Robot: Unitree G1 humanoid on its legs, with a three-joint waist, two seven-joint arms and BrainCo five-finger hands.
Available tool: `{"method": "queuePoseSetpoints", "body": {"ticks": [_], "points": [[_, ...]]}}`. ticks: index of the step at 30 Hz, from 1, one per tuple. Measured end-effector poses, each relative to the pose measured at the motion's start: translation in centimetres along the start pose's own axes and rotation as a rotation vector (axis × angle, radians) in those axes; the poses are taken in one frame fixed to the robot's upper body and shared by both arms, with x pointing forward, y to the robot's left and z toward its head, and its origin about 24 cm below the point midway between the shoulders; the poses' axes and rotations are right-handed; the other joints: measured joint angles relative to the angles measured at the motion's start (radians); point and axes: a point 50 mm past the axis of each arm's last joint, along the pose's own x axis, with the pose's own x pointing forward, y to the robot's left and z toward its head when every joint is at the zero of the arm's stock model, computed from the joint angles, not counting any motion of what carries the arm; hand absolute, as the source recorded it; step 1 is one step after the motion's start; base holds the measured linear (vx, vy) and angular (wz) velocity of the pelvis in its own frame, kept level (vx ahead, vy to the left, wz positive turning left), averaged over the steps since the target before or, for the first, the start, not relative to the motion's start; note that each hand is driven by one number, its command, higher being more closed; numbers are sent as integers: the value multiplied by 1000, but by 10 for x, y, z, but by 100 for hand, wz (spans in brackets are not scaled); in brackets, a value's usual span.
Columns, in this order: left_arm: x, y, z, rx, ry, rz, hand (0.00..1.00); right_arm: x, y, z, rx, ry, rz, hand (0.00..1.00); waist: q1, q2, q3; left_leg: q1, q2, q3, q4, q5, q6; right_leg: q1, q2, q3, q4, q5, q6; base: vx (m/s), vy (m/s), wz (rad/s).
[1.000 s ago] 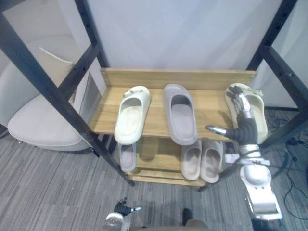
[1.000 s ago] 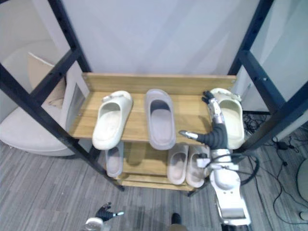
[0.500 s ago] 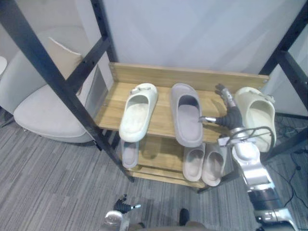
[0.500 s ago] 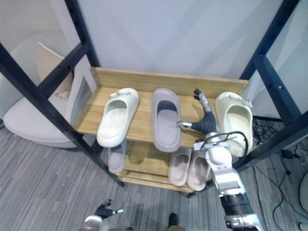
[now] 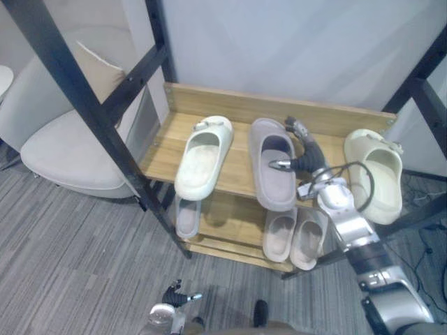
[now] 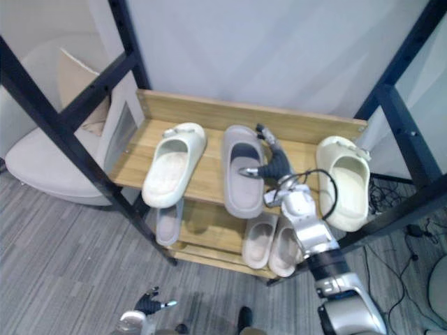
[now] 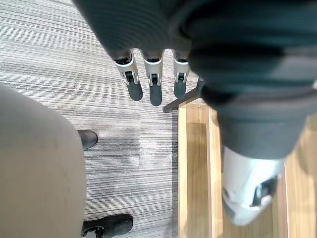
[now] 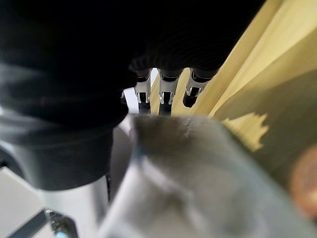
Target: Organize the slippers on the shoe rack
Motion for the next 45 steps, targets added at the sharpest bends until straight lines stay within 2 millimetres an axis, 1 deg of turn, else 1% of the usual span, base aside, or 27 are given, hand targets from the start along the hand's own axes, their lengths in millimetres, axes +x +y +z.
{"method": "queuePoseSetpoints", "body": {"ticks": [7,12,16,18,19,21,22,25,26,27,28,29,30,31,33,37,39,41,43,44,45], "points": [[0,1,0,-5,1,-4,0,9,-9,5,-11,-20,18,100,1,-4,1,1,0,-1,0,0,0,1,1,0,0,0,0,2,0,0],[0,3,0,-3,-2,-1,0,9,-12,6,-16,-29,35,100,4,-14,1,3,2,1,0,0,0,2,3,3,0,0,0,0,0,0],[0,3,1,-3,-4,-1,0,8,-15,7,-3,-35,28,100,4,-16,1,5,2,4,0,0,0,2,4,6,0,0,0,-3,1,-1],[0,3,1,-4,-6,-1,0,0,-19,10,10,-51,4,100,4,-17,1,5,2,4,-1,0,0,2,4,6,0,0,0,0,0,0],[0,3,1,-4,-6,-1,0,-2,-18,10,13,-56,4,100,4,-17,1,5,3,5,-1,0,0,2,4,7,0,0,0,0,0,0],[0,3,2,-4,-8,-1,0,-14,-15,13,48,-80,-8,100,4,-17,1,6,2,7,0,0,0,2,4,9,0,0,0,0,0,-2],[0,3,1,-5,-8,-1,0,-16,-15,14,56,-84,-12,100,3,-17,1,7,2,7,0,0,0,2,4,9,0,0,0,0,0,0],[0,3,0,-7,-6,-7,0,-24,-16,28,90,-151,-33,100,-3,-16,1,8,2,10,0,0,1,2,3,13,1,0,0,0,0,0],[0,4,-1,-17,-2,-5,0,-27,-19,39,132,-207,-64,100,-5,-16,1,11,3,10,1,0,1,2,4,14,3,0,0,0,0,0],[0,5,-1,-19,-1,-4,0,-28,-20,41,137,-220,-70,100,-5,-16,1,11,3,11,1,-1,1,2,4,14,3,0,0,0,0,-4],[-1,6,-3,-33,8,3,0,-33,-20,56,161,-300,-91,100,-7,-14,0,19,3,11,1,-1,1,3,3,18,5,0,0,-6,0,-5],[0,6,-4,-33,12,3,0,-36,-19,63,175,-337,-91,100,-7,-12,-2,19,4,11,2,-1,1,4,3,20,6,0,0,-18,-1,-5],[-1,6,-4,-33,13,3,0,-38,-18,65,179,-350,-90,100,-7,-11,-2,19,4,11,2,-1,2,5,3,20,6,0,0,-45,0,-2],[-1,5,-5,-30,15,1,0,-45,-15,73,192,-392,-82,100,-8,-8,-4,21,5,11,2,-2,3,9,2,20,6,0,0,-44,1,0],[-1,5,-5,-29,17,1,0,-51,-10,77,220,-417,-81,100,-8,-6,-5,23,5,11,2,-2,4,10,1,21,8,0,0,-21,2,0],[-1,4,-5,-29,18,0,0,-62,-4,77,283,-419,-55,100,-8,-3,-7,26,5,11,3,-2,4,11,1,21,13,-1,0,0,0,0],[-1,3,-6,-25,22,-3,0,-66,3,76,307,-416,-23,100,-10,3,-9,32,5,13,2,-2,4,13,0,25,17,-2,0,-19,4,-4],[-1,0,-8,-23,30,-10,0,-72,18,71,349,-386,55,100,-11,15,-16,38,4,14,3,-2,4,17,-1,23,26,-8,2,-7,2,3],[-1,-2,-8,-27,30,-14,0,-76,27,69,370,-368,102,100,-10,23,-17,38,4,13,4,-1,5,6,-5,21,52,-21,3,-24,3,5],[-1,-3,-7,-28,27,-15,0,-79,37,68,391,-356,151,100,-8,30,-11,37,1,14,6,0,6,-23,-11,24,115,-52,2,-55,1,0],[0,-4,-4,-29,19,-18,0,-81,44,68,403,-352,192,100,-5,30,1,32,-8,17,18,0,6,-65,-25,32,205,-95,1,-61,-2,0]]}}
